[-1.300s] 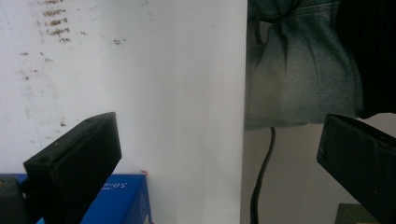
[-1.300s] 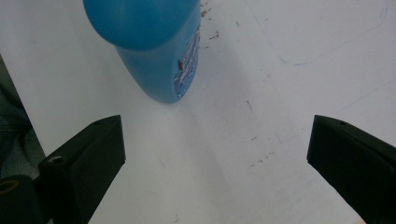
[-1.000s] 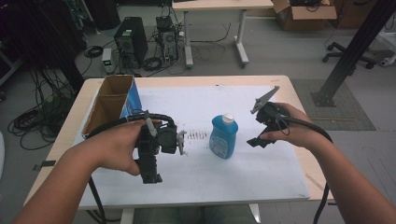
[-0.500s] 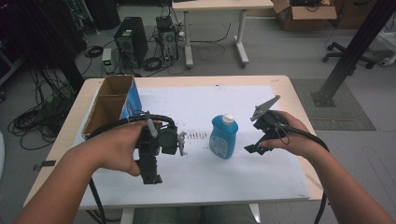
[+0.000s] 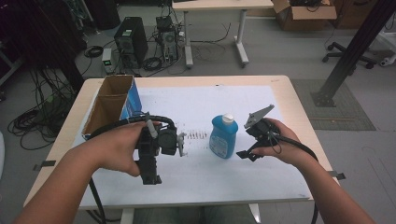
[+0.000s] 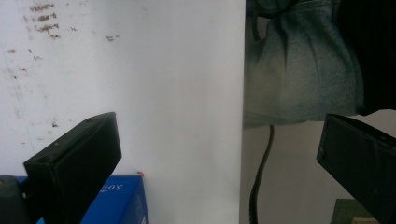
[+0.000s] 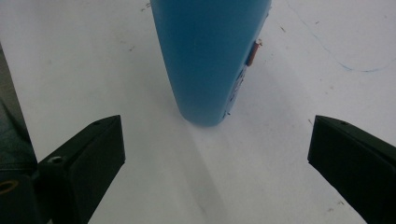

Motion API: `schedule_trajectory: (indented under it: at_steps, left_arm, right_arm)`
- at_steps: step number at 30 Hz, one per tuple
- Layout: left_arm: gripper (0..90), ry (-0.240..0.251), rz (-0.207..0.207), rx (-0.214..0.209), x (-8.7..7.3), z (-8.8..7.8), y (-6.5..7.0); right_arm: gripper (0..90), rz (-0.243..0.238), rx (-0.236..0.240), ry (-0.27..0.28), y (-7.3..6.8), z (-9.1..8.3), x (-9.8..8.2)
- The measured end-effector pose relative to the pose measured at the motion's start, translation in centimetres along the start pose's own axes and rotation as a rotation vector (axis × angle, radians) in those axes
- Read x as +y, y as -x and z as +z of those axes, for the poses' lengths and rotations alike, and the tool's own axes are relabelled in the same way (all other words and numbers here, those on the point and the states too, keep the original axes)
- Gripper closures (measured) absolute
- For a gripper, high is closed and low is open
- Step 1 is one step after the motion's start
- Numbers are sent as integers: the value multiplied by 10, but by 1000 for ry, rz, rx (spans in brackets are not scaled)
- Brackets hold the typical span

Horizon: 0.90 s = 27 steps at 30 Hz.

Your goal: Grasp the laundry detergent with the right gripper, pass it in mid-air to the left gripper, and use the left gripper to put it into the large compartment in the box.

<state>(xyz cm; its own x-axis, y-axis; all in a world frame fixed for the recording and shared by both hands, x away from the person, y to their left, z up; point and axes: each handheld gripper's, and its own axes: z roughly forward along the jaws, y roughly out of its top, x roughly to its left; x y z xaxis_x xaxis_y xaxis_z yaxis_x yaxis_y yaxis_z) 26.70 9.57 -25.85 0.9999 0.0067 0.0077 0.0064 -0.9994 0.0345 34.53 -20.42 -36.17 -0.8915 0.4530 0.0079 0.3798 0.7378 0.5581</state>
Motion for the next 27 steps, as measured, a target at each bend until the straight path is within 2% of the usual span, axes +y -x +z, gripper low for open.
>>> schedule_trajectory:
  at_steps: [8,15,19,27]
  left_arm:
    - [2,1,3,6,1,0,-1]
    - [2,0,14,5,4,0,0]
    - [2,-3,14,3,3,2,0]
    - [2,-6,12,-3,2,5,1]
  right_arm:
    - [40,20,16,58,-2,13,1]
    - [38,32,25,85,-5,23,2]
    - [35,30,14,90,-6,28,2]
    - [35,48,12,140,-8,34,3]
